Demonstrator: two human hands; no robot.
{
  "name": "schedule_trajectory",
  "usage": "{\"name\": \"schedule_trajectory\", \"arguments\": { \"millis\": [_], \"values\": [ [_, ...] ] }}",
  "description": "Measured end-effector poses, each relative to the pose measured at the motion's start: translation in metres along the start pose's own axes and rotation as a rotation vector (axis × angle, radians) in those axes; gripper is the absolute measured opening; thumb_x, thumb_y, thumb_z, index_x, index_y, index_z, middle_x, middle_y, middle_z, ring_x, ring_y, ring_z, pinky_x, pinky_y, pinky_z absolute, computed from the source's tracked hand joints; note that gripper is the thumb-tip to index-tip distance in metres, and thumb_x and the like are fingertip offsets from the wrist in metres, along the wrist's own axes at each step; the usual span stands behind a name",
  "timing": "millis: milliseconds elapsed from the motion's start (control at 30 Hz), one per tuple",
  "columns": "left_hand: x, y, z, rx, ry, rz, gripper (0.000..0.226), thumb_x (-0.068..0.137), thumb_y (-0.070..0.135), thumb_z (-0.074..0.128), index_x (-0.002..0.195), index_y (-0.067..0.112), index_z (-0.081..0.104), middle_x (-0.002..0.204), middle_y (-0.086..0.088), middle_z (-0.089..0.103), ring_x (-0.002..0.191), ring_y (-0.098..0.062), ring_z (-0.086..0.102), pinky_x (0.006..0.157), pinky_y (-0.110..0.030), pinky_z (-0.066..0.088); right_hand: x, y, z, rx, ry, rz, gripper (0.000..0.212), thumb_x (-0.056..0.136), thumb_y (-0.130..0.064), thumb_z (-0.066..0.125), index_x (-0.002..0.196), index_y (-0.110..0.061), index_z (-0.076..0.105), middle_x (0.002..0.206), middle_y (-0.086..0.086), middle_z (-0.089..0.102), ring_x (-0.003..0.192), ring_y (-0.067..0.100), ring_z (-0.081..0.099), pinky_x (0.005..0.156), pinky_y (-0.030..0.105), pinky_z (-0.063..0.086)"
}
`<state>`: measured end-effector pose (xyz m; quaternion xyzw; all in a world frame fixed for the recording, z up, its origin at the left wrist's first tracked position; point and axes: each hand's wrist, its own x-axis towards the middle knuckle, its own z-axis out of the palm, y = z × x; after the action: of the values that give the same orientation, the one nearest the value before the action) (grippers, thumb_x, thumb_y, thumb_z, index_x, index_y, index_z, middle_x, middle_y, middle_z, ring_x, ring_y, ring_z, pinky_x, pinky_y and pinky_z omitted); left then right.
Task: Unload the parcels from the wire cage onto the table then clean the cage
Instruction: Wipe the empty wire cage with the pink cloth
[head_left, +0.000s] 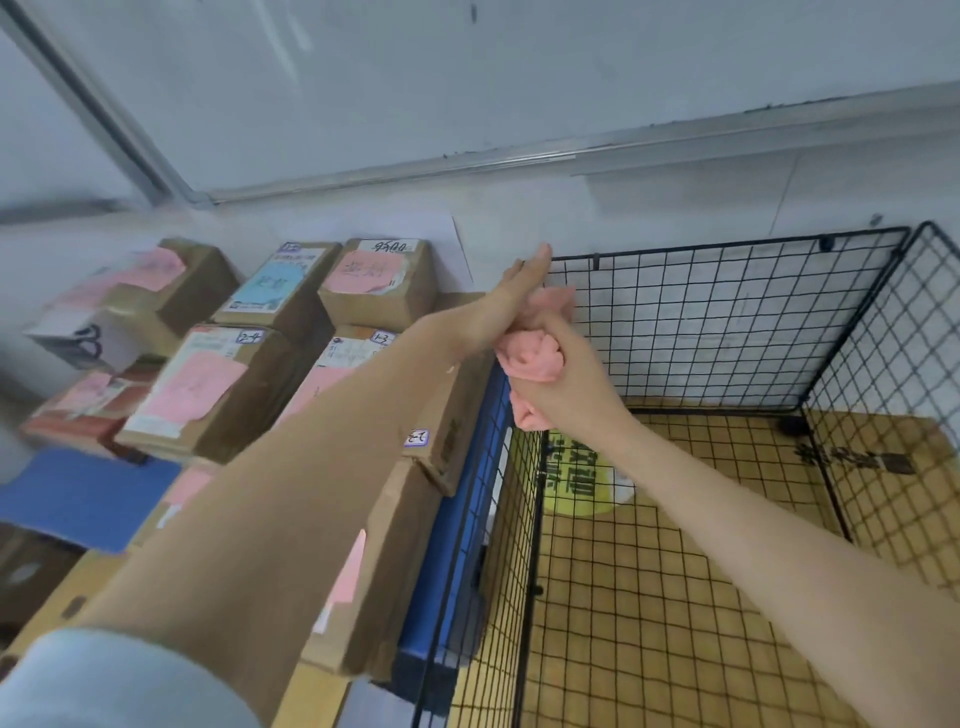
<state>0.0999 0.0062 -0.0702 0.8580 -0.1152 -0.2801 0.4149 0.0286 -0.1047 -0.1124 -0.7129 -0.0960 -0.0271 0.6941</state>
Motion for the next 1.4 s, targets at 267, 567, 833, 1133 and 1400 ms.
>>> {"name": "schedule_trajectory", "arguments": {
  "millis": [267, 567, 833, 1133, 1400],
  "values": [
    [-0.034, -0.005, 0.032, 0.164, 0.138, 0.062, 0.059, 0.1, 0.049, 0.02, 0.152, 0.022, 0.01, 0.159, 0.006, -0.003, 0.146, -0.011, -0.006, 0.116, -0.034, -0.002, -0.048, 0.07, 0.019, -0.057, 0.021, 0.31, 0.038, 0.092, -0.005, 0.057, 0.107, -0.04, 0.051, 0.099, 0.001, 0.063, 0.066, 0.018, 0.064, 0.044, 0.026, 0.052],
    [-0.061, -0.004, 0.042, 0.246, 0.129, 0.027, 0.083, 0.091, 0.066, 0.024, 0.151, 0.019, -0.009, 0.154, 0.013, -0.026, 0.141, -0.002, -0.019, 0.114, -0.033, -0.006, -0.098, 0.151, 0.03, -0.381, -0.111, 0.497, 0.037, 0.086, 0.003, 0.059, 0.107, -0.024, 0.045, 0.098, 0.004, 0.062, 0.076, 0.018, 0.066, 0.05, 0.021, 0.053],
    [-0.067, -0.003, 0.047, 0.243, 0.189, 0.061, 0.081, 0.092, 0.065, 0.027, 0.153, 0.02, -0.003, 0.157, 0.007, -0.021, 0.142, -0.005, -0.02, 0.114, -0.034, -0.007, -0.103, 0.075, 0.034, 0.049, 0.065, 0.401, 0.047, 0.084, 0.009, 0.058, 0.095, -0.037, 0.056, 0.12, 0.005, 0.053, 0.067, 0.001, 0.067, 0.05, 0.021, 0.055],
    [-0.095, -0.008, 0.056, 0.151, 0.189, 0.072, 0.078, 0.095, 0.059, 0.029, 0.153, 0.017, -0.001, 0.158, 0.007, -0.016, 0.143, -0.004, -0.017, 0.115, -0.032, -0.007, -0.128, 0.027, 0.042, -0.024, -0.003, 0.101, 0.035, 0.078, 0.01, 0.065, 0.089, -0.022, 0.053, 0.089, 0.01, 0.058, 0.072, 0.015, 0.062, 0.055, 0.027, 0.053],
    [-0.127, -0.018, 0.066, 0.134, 0.157, 0.092, 0.078, 0.095, 0.061, 0.029, 0.153, 0.019, 0.0, 0.158, 0.01, -0.018, 0.144, -0.003, -0.013, 0.114, -0.03, -0.004, -0.158, 0.071, 0.055, -0.133, -0.008, 0.281, 0.034, 0.083, 0.011, 0.058, 0.1, -0.019, 0.054, 0.095, -0.003, 0.058, 0.076, 0.002, 0.061, 0.063, 0.015, 0.051]
  ]
}}
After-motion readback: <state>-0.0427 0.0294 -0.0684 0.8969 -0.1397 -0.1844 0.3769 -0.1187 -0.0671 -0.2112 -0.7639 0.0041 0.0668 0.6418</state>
